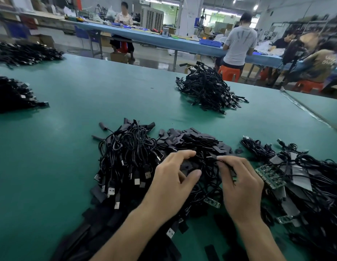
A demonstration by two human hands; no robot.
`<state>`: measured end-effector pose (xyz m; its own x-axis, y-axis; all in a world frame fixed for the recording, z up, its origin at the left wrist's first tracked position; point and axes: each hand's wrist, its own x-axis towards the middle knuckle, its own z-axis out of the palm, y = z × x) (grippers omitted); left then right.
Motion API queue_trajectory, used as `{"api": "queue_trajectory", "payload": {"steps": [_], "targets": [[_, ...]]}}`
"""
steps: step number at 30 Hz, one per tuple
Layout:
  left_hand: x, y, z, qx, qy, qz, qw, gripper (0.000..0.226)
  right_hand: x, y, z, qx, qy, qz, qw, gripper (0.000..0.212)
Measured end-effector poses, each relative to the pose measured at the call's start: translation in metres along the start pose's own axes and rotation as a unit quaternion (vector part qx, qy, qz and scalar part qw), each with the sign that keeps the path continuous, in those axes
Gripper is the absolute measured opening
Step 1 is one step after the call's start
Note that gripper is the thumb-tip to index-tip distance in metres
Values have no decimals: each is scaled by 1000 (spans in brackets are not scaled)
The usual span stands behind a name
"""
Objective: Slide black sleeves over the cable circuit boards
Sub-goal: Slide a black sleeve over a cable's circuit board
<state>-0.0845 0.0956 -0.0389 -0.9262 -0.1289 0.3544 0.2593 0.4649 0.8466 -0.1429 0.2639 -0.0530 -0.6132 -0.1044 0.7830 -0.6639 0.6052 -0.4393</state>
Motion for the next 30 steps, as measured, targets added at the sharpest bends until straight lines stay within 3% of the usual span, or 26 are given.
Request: {"api": "queue_trajectory", "payload": {"steps": [4, 12, 18, 20, 23, 27, 30], "targets": [[-2, -14, 7, -43, -22, -18, 999, 32, -1, -3, 6, 46, -57, -18, 997, 14], [6, -22, 12, -52, 9, -4, 999, 17, -3, -4, 14, 95, -112, 2, 989, 9], [12, -23, 13, -14, 29, 44, 999, 14, -3, -3, 19, 87, -91, 33, 992, 12], [13, -24, 14, -15, 33, 52, 998, 21, -2, -3, 21, 77, -45, 49, 995, 12], [11, -27, 14, 6, 33, 55, 998, 32, 3, -3, 21, 54, 86, 85, 991, 10], [9, -27, 11, 52, 74, 123, 988, 14, 23, 3, 5, 111, 311, 213, 920, 8], [9, -25, 8, 68, 120, 157, 978, 10, 37, 3, -12, 114, 402, 172, 892, 20]]}}
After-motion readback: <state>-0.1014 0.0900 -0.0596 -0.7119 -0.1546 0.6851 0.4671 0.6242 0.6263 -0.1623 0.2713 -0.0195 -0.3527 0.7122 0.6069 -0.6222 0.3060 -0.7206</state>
